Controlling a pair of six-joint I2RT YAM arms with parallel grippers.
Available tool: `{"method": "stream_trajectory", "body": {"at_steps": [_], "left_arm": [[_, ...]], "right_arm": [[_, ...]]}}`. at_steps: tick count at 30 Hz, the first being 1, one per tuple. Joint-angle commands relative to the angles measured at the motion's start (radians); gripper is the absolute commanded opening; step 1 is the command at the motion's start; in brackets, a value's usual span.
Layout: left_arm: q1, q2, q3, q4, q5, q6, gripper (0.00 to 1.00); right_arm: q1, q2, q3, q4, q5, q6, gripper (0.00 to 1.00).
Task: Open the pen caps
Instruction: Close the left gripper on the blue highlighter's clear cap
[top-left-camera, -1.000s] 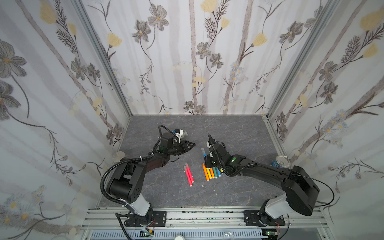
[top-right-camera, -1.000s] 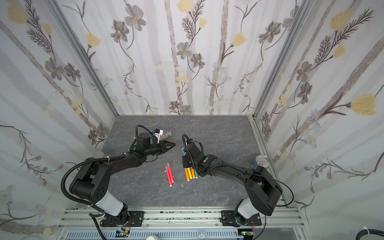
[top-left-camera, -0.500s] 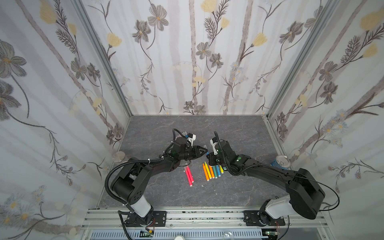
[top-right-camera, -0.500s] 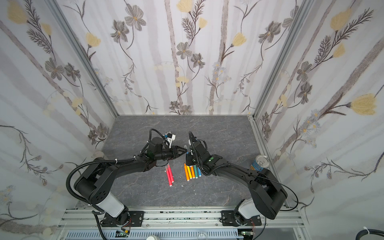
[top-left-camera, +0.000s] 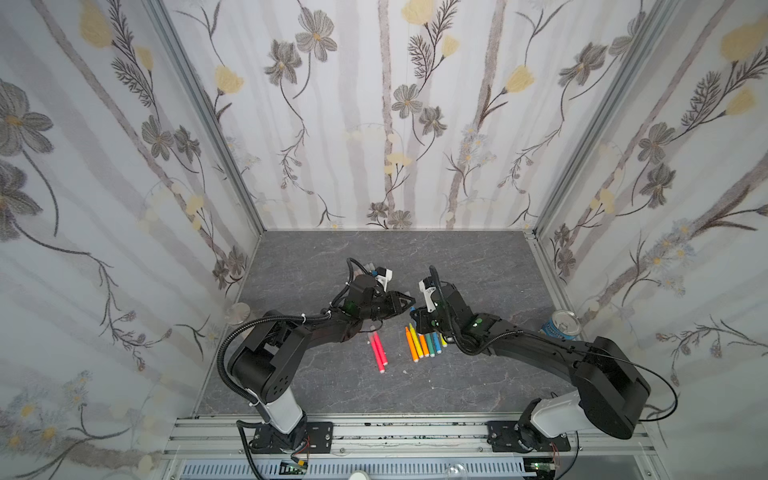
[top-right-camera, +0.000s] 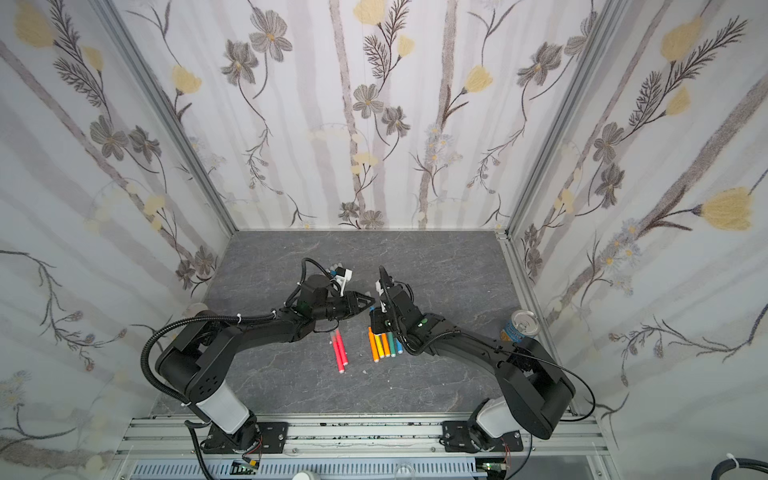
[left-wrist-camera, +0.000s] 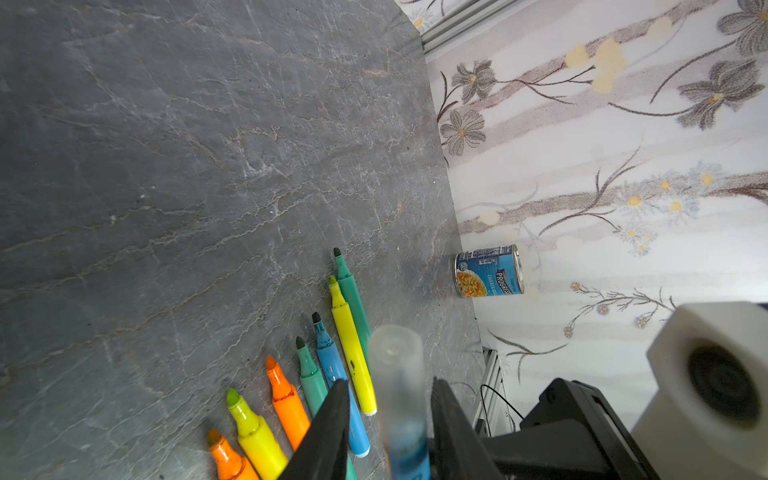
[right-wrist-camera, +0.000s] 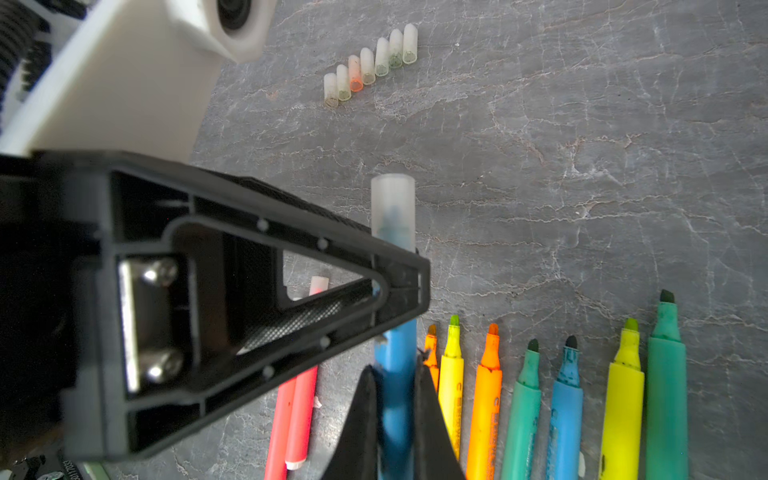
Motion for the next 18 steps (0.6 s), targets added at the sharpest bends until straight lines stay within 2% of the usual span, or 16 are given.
{"method": "stream_trajectory", "body": {"at_steps": [1,15,18], "left_arm": [[0.001,0.010,0.014,0.055,-0.015,-0.003,0.30],[0.003,0.027,0.032,0.065,-0.015,0.000,0.26],[0.003,0.028,0.026,0.073,-0.011,-0.001,0.21]], "right_arm": [[0.001,-0.011,0.003,0.038,-0.011,0.003,0.00],[0.003,-0.008,-0.008,0.048,-0.019,0.010,0.00],[0.003,-0.013,-0.012,0.049,-0.018,0.012,0.00]]}}
